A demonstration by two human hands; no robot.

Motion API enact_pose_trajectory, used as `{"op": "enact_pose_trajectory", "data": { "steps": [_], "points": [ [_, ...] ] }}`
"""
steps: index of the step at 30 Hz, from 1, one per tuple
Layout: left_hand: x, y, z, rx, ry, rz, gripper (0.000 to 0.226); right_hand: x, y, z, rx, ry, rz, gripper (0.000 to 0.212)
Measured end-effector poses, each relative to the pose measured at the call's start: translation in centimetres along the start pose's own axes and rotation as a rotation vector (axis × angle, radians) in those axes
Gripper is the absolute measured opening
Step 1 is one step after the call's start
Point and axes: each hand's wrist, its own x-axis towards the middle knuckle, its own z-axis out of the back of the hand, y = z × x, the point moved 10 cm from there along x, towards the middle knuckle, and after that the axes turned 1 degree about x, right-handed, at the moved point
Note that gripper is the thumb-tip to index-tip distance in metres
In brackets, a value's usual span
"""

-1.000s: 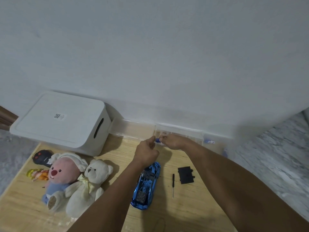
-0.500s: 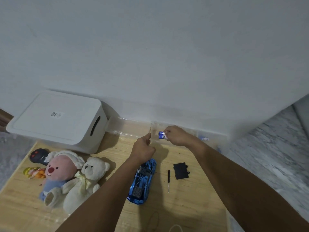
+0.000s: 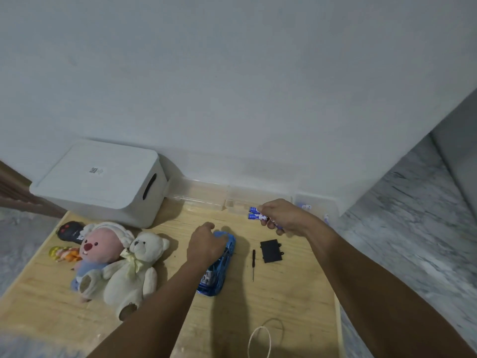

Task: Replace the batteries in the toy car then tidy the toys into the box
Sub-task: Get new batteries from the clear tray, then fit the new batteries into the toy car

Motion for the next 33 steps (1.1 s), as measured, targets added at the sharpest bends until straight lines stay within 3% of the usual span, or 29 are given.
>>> {"op": "enact_pose_trajectory", "data": {
  "steps": [6,11,15,19,21,24,28,33],
  "points": [
    [-2.9,2.0,-2.5,0.277,0.083,0.082,0.097,-1.9,0.0,0.2,-0.014,-0.027,0.040,0.021],
    [-3.6,2.1,-2.0,0.299,0.000,0.008,0.076,-3.4,0.1,0.0,0.016,-0.039,0.048,0.019],
    [-3.1,1.8,0.0,-0.015,-0.015,-0.052,0.073,-4.2,0.8,0.2,0.009,-0.046,0.092,0.015],
    [-2.8,1.5,1.0,-0.742,0.120,0.104,0.068,-4.8,2.1,0.1,0.008,-0.064,0.141,0.014],
    [-2.9,0.0,1.4,-0.933,0.211,0.106,0.055,-5.1,3.2,0.0,0.011,-0.079,0.173,0.015],
    [-3.9,-2.5,2.4,-1.060,0.294,0.033,0.027,-5.8,5.3,0.0,0.006,-0.110,0.229,0.017],
    [-4.5,-4.3,3.0,-1.228,0.368,0.009,0.040,-6.8,8.0,0.3,-0.008,-0.152,0.301,0.015],
    [-5.2,-6.6,3.2,-1.256,0.443,-0.052,0.046,-8.1,10.7,0.6,-0.064,-0.184,0.387,0.014]
  ]
}}
